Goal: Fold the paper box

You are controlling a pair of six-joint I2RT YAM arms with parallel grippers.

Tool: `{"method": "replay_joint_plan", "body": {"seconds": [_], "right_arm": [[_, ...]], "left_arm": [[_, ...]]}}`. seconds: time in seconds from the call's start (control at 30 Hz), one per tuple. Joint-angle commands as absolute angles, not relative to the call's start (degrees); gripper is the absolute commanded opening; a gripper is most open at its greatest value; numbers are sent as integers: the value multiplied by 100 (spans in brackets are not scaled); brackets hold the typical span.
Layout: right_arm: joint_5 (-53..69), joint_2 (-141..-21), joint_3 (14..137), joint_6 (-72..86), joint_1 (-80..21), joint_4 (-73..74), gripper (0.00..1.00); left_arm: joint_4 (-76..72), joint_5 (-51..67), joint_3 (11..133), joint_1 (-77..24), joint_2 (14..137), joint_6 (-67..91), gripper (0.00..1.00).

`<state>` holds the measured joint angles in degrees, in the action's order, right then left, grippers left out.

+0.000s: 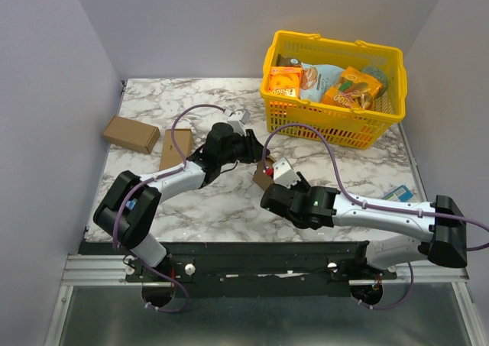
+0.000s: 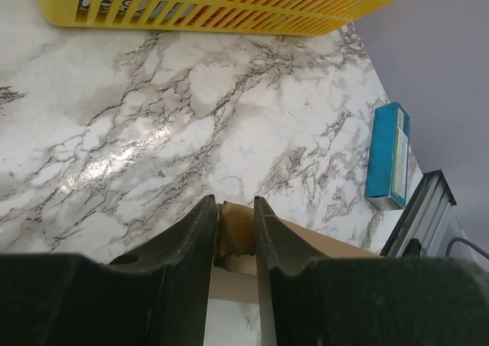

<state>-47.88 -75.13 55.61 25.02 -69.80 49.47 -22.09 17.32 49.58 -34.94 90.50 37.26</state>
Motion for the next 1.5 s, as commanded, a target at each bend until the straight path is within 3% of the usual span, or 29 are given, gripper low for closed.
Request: {"method": "replay_joint_plan", "body": {"seconds": [0.0,0.27,0.47,0.57,0.7,0.83,1.03,1.23,1.47], "right_arm": [[-4843,-7655,5599,2610,-6987,4983,50],[-4852,-7647,5607,2637,-6987,4992,50],[-4773,-7489,5782,2909,-6987,5168,56],[-4702,-7392,5871,3120,-6987,5326,63],[-4623,-7243,6195,3523,-6970,5720,82],[-4396,-7085,6590,3902,-6847,6108,92],[-3001,-6593,6619,4148,-6048,6074,84],[-1786,-5512,5600,4456,-5213,5275,82],[-1230,-4694,4764,4904,-4764,4333,77]], "left_arm": [[-1433,1424,4588,-3472,9044,3226,34],[-1441,1459,4377,-3472,8956,3173,29],[-1555,1485,4210,-3472,8851,3278,24],[-1635,1503,4123,-3472,8798,3331,22],[-1696,1503,4008,-3480,8763,3357,22],[-1723,1503,3955,-3480,8719,3357,22],[-1626,1415,4008,-3498,8675,3296,21],[-1582,1371,4043,-3524,8692,3252,21],[-1529,1336,4096,-3559,8675,3226,21]]}}
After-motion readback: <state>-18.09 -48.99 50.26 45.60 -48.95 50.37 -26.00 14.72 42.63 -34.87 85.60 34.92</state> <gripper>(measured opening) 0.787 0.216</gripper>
